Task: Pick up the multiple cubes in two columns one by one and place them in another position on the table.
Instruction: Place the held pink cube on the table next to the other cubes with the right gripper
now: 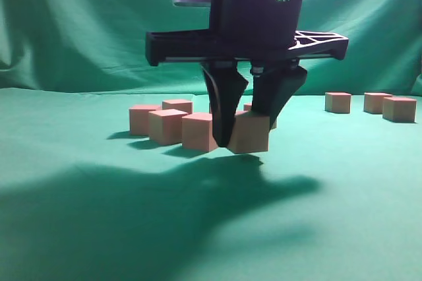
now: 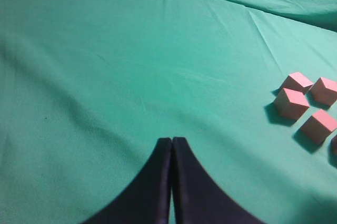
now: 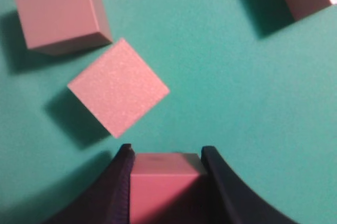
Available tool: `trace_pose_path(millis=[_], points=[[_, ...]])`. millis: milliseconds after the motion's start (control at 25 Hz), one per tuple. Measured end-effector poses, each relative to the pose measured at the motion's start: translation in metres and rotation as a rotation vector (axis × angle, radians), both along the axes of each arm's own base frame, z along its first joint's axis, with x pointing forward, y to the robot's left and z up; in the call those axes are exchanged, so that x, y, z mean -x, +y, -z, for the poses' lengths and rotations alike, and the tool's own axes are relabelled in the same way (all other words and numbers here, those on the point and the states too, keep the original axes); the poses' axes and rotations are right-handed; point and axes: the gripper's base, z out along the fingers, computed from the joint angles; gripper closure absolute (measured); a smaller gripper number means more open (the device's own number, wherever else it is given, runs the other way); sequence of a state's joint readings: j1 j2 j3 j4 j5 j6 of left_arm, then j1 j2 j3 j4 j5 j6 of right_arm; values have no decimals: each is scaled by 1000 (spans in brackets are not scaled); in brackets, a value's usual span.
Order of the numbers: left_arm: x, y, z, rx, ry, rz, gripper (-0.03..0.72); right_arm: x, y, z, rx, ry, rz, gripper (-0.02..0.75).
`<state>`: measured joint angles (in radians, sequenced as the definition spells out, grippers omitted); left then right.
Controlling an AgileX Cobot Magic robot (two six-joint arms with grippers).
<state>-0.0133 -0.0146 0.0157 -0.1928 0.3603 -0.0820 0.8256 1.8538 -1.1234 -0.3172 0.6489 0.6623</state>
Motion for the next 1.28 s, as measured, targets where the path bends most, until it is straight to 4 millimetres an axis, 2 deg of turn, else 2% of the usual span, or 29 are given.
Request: trace_pose_path(millis=[200,480,680,720,760,880,1120,1280], points=[[0,0,0,0,0,0,688,-1,0,9,25,15,-4,477],[0,0,0,0,0,0,688,-2,2,9,18,9,-8,477],[0,0,0,0,0,0,688,-3,4,8,5,20,7,150],[0,0,0,0,0,0,688,-4,6,6,2,24,16,113],[0,0,0,0,0,0,688,-5,7,2,-2,27,26,85],[0,0,0,0,0,0,688,-10,10,-14,43,41,26,92],[0,0,0,0,0,0,688,-20,11,-61,200,71,-6,92],[0,0,0,0,0,0,688,-37,7,-94,307,-79,-35,92]])
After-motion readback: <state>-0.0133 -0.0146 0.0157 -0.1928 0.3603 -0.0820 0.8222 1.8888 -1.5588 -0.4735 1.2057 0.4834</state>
